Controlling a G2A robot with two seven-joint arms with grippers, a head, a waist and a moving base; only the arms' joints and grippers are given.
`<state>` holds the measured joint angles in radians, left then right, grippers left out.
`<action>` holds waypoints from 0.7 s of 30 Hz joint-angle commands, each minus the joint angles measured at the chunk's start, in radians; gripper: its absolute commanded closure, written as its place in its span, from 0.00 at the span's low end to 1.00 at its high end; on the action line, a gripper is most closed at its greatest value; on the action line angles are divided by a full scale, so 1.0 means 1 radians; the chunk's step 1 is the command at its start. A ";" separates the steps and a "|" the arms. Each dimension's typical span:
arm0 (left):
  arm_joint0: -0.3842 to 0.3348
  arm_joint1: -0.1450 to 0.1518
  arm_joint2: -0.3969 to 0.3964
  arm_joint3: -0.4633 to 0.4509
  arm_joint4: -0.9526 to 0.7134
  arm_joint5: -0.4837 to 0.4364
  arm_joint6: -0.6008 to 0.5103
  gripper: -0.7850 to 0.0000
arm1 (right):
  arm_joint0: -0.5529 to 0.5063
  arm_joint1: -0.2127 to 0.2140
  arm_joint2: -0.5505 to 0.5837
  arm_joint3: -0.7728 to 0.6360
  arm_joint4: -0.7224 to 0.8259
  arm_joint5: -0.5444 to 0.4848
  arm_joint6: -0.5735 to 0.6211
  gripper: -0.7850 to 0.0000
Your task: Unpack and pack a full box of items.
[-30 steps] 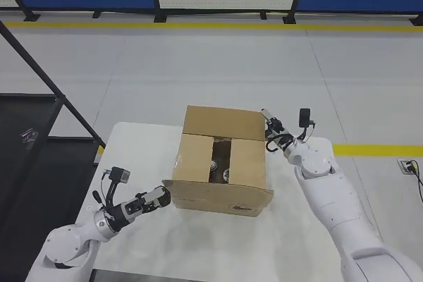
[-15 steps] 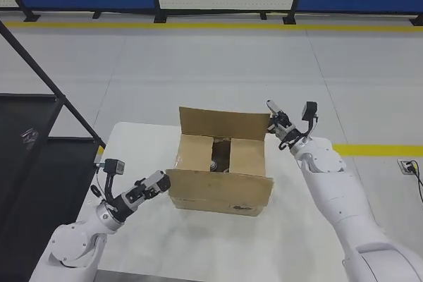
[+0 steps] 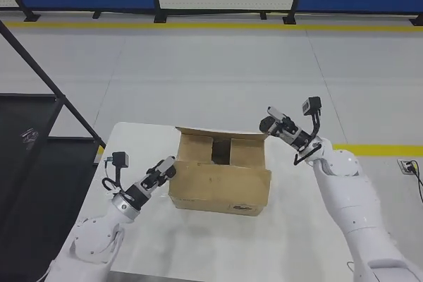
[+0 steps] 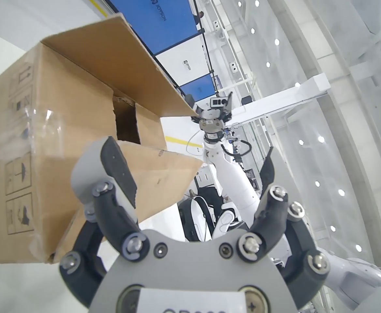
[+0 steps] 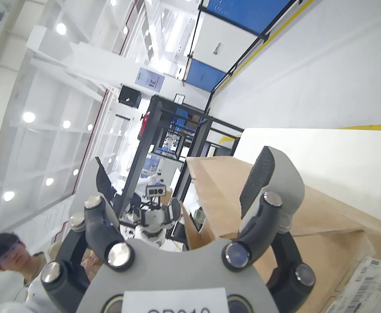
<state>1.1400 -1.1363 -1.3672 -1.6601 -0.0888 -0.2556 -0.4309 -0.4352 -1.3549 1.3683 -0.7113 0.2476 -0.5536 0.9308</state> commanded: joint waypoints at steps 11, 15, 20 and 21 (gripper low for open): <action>-0.036 -0.016 0.073 0.017 0.135 0.060 0.097 0.00 | -0.091 0.032 -0.023 -0.242 -0.047 0.332 0.133 0.00; -0.043 -0.021 0.090 0.016 0.174 0.082 0.131 0.00 | -0.098 0.032 -0.048 -0.257 -0.053 0.384 0.133 0.00; -0.056 -0.028 0.117 0.020 0.215 0.112 0.169 0.00 | -0.110 0.031 -0.075 -0.271 -0.036 0.406 0.158 0.00; -0.060 -0.030 0.123 0.023 0.219 0.118 0.173 0.00 | -0.112 0.031 -0.079 -0.273 -0.027 0.412 0.160 0.00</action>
<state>1.0833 -1.1650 -1.2501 -1.6402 0.1276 -0.1420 -0.2615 -0.5451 -1.3239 1.2931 -0.9819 0.2139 -0.1460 1.0903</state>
